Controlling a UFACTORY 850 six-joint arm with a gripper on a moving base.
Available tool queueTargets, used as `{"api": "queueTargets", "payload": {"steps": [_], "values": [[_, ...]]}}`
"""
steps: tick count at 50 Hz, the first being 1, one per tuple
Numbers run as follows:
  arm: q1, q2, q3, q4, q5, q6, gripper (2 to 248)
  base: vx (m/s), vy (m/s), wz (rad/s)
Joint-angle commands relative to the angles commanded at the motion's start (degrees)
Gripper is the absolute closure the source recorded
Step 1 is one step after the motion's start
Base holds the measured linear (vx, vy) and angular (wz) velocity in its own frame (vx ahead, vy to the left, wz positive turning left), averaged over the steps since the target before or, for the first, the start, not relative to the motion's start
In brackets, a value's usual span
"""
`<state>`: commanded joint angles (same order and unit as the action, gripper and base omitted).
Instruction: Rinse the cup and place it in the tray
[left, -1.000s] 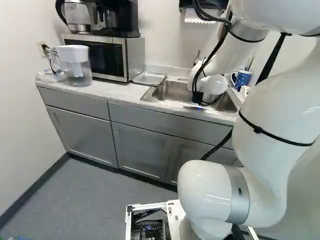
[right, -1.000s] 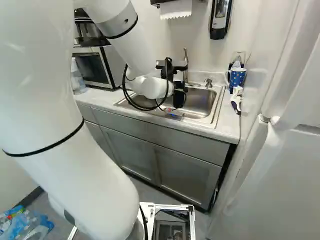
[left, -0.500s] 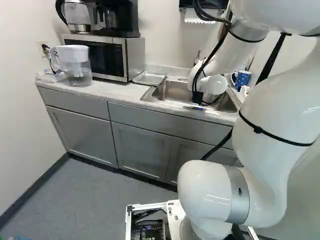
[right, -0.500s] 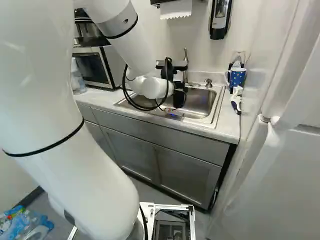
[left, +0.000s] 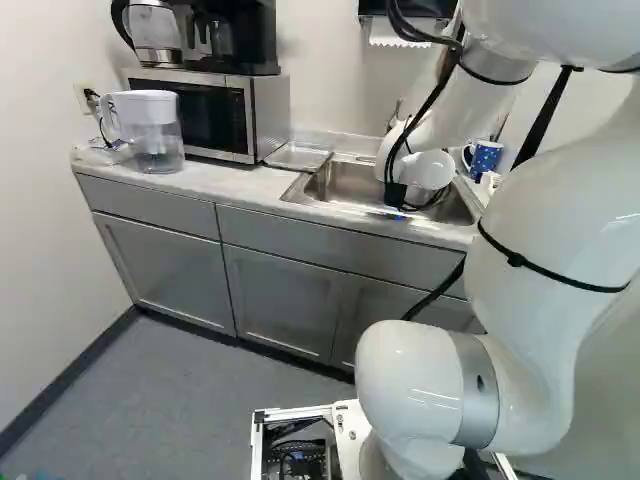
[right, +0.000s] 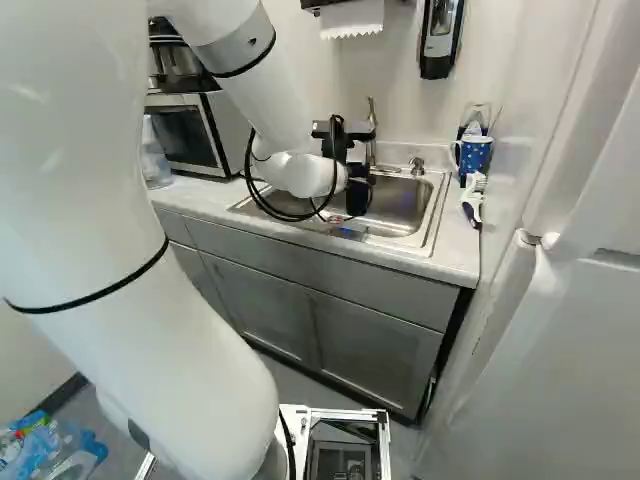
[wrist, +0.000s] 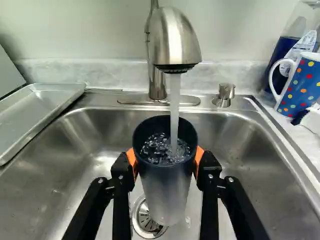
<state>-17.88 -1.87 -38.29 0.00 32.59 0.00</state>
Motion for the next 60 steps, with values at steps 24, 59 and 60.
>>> {"api": "queueTargets", "payload": {"steps": [24,59,60], "values": [[0.0,0.0,0.0,0.0,0.0,0.0,125,0.0,0.0,0.0],[1.6,1.5,0.5,0.0,0.0,0.0,125,0.0,0.0,0.0],[1.8,1.7,0.6,0.0,0.0,0.0,125,0.0,0.0,0.0]]}}
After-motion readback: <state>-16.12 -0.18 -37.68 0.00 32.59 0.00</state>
